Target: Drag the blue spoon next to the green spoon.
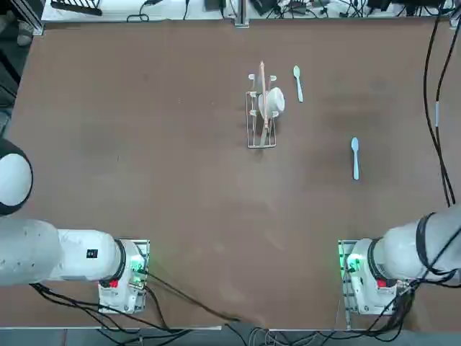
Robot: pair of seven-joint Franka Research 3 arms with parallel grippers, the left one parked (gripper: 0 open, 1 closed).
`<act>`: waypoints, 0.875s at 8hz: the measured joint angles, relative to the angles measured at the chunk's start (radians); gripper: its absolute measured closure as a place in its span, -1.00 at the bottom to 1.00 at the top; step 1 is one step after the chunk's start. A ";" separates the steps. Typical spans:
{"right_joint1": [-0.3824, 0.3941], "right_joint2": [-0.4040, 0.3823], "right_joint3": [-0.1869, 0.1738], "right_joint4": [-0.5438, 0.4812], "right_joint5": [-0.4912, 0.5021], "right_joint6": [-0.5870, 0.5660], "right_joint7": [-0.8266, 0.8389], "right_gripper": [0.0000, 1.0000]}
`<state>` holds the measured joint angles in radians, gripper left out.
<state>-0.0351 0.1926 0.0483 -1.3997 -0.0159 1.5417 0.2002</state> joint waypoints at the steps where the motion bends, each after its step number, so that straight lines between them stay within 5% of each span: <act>1: 0.001 0.000 0.000 0.000 0.000 0.000 0.000 -1.00; 7: 0.023 0.050 0.000 -0.075 0.000 -0.091 0.000 -1.00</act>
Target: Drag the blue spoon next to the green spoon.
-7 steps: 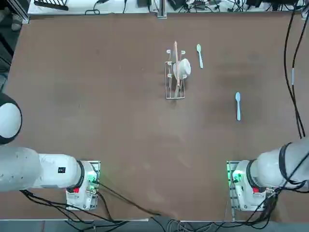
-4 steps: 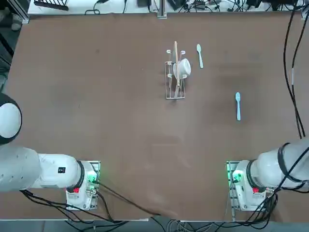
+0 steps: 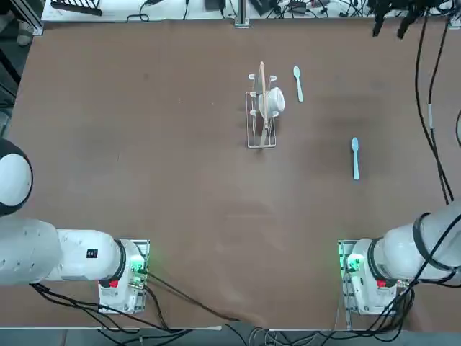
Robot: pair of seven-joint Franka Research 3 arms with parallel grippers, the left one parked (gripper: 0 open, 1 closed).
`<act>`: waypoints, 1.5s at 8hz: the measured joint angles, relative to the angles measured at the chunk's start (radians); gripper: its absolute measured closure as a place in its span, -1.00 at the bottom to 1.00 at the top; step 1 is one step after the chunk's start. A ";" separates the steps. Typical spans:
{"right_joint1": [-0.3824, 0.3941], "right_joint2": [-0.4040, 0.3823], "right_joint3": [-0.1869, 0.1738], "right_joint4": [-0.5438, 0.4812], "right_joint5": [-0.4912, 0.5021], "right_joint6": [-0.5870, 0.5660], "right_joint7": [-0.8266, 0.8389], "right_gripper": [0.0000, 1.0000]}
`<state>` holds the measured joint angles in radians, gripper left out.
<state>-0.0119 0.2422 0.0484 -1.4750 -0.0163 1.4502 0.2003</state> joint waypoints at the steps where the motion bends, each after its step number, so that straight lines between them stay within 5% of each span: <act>1: 0.000 -0.005 -0.001 -0.078 0.000 0.082 0.000 -1.00; 6: 0.000 -0.156 -0.002 -0.800 -0.002 0.841 0.001 -1.00; 10: 0.000 -0.152 -0.007 -1.086 -0.002 1.162 0.001 -1.00; 12: 0.000 -0.148 -0.009 -1.145 -0.002 1.208 0.001 -1.00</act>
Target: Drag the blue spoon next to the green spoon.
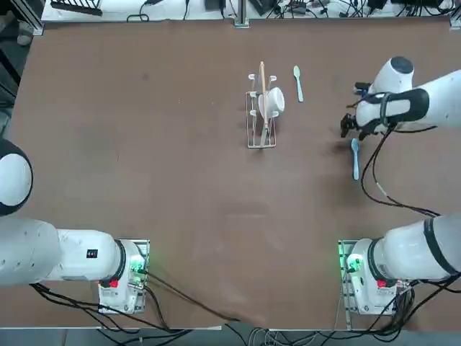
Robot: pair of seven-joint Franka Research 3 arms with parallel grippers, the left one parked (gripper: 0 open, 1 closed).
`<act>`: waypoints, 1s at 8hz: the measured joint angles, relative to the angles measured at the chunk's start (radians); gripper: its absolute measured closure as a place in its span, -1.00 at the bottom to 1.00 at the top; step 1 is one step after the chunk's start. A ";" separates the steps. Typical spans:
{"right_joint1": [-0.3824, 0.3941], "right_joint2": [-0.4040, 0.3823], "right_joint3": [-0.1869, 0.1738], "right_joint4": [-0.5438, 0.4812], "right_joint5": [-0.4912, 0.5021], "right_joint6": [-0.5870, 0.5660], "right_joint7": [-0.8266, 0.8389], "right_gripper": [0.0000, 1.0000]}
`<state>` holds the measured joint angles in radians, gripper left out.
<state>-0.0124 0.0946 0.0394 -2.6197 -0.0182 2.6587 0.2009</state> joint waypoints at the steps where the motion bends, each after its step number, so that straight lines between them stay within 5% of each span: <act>1: -0.002 0.000 -0.001 -0.011 0.000 0.002 0.001 -1.00; 8: -0.029 0.027 -0.006 -0.089 0.000 0.083 0.001 -1.00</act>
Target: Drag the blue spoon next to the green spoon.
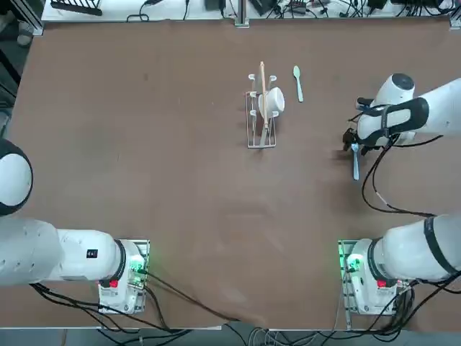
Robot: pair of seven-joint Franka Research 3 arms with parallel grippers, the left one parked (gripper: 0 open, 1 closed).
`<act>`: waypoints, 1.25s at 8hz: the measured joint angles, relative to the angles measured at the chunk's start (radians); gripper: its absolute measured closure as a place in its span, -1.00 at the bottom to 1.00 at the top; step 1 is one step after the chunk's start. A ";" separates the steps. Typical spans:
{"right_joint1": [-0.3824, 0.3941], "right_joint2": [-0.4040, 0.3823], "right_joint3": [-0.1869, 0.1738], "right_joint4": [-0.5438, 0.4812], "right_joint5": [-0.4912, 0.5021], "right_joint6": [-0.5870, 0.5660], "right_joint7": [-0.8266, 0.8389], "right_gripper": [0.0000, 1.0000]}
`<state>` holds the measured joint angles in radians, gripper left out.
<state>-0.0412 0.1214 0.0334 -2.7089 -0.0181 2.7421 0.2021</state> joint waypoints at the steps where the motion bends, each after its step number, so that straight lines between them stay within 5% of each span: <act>1: 0.000 0.021 0.000 -0.012 0.000 0.038 0.000 -1.00; 4: -0.003 0.026 0.000 -0.014 0.000 0.053 0.000 -0.93; 8: -0.010 -0.010 0.000 -0.014 0.000 0.017 -0.005 -0.24; 10: -0.011 -0.014 0.000 -0.014 0.000 -0.001 -0.005 -0.12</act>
<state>-0.0521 0.1074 0.0334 -2.7230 -0.0181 2.7411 0.1970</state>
